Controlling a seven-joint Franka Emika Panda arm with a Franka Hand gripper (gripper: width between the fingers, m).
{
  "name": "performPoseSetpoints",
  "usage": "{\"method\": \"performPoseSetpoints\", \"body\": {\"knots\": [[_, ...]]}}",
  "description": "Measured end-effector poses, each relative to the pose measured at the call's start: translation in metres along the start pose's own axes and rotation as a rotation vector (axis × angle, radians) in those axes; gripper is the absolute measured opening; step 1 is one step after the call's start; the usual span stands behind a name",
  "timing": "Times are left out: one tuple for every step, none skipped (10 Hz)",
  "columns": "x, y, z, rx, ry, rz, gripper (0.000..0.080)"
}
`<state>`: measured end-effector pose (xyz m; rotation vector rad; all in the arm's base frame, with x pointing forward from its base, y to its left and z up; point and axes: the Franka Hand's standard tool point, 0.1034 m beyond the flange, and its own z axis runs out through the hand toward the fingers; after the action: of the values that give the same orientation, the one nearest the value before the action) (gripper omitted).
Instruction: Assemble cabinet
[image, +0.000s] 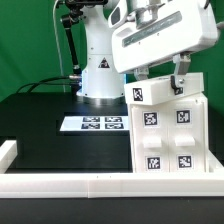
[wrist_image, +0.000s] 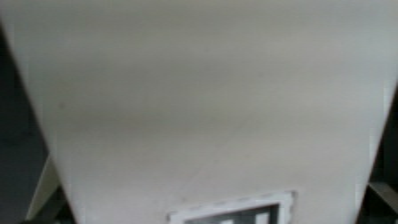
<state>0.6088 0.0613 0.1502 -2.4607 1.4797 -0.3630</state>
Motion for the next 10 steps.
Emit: {"method": "performPoseSetpoints", "body": {"knots": [[0.000,0.000,0.000,-0.001,-0.004,0.035,0.0577],[-0.001,0.001,0.000,-0.003,-0.010,0.093,0.0578],[-0.001,0.002,-0.001,-0.005,-0.016,0.141,0.0578],[-0.002,0.003,-0.001,-0.007,-0.026,0.229,0.0580],[-0.004,0.004,-0.001,-0.008,-0.046,0.370,0.0580],[-0.005,0.005,-0.001,-0.007,-0.056,0.409,0.0580],[-0.008,0.005,-0.001,-0.010,-0.072,0.524,0.0580],[-0.012,0.005,0.000,-0.016,-0.090,0.668,0.0580],[-0.014,0.006,0.000,-0.025,-0.096,0.699,0.0580],[-0.015,0.006,0.001,-0.029,-0.103,0.798,0.0578]]}}
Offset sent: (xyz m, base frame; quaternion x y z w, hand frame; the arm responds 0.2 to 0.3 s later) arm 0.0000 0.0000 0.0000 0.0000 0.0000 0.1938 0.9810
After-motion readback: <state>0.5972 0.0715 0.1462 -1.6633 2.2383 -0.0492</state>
